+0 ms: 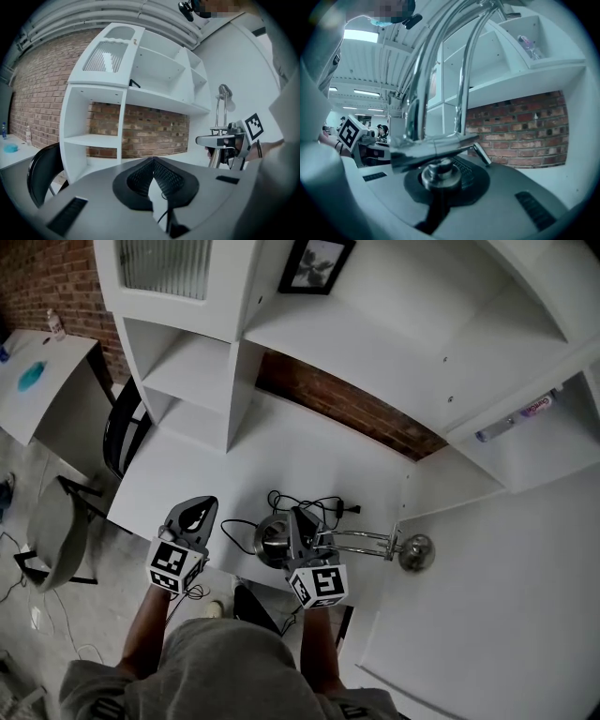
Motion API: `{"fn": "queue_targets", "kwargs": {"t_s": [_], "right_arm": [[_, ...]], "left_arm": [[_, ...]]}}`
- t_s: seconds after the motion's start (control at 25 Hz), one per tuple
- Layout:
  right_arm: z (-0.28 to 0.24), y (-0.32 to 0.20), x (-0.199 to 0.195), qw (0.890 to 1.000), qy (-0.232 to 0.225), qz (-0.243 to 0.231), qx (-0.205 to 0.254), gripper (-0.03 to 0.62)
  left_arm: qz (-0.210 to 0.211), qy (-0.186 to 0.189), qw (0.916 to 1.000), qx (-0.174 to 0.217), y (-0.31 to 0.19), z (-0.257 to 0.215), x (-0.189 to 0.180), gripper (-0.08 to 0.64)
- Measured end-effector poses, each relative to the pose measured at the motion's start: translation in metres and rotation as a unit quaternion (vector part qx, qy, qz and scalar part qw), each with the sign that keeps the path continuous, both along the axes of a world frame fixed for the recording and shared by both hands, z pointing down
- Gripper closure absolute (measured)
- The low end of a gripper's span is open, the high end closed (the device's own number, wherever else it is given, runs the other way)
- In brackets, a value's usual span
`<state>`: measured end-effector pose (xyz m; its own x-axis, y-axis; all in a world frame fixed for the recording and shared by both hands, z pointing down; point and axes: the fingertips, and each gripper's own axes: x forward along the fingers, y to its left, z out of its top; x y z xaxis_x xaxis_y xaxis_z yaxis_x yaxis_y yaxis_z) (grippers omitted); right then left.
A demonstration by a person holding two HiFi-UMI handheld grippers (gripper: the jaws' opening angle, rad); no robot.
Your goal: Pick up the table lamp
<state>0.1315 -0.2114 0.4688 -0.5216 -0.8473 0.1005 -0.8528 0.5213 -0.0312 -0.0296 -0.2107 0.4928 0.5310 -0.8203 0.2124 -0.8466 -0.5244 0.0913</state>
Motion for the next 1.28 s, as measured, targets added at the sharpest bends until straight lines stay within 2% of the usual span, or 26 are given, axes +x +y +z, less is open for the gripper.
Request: {"fn": "queue_targets", "kwargs": {"t_s": [0.52,0.96,1.28], "right_arm": [[0.004,0.081,0.043,0.997,-0.005,0.077,-0.014,0.571],[0.002,0.132,0.060,0.994,0.001,0.109,-0.011,0.571],[0.006,0.148,0.064,0.993,-0.001,0.118,-0.017,0.571]], "left_arm": [[0.070,0.000,0.9975,0.010,0.046,-0.010,0.039,0.557],[0.090,-0.002,0.9959,0.010,0.088,-0.009,0.049,0.557],[0.095,-0.008,0.9954,0.009,0.102,-0.007,0.052,0.557]]}}
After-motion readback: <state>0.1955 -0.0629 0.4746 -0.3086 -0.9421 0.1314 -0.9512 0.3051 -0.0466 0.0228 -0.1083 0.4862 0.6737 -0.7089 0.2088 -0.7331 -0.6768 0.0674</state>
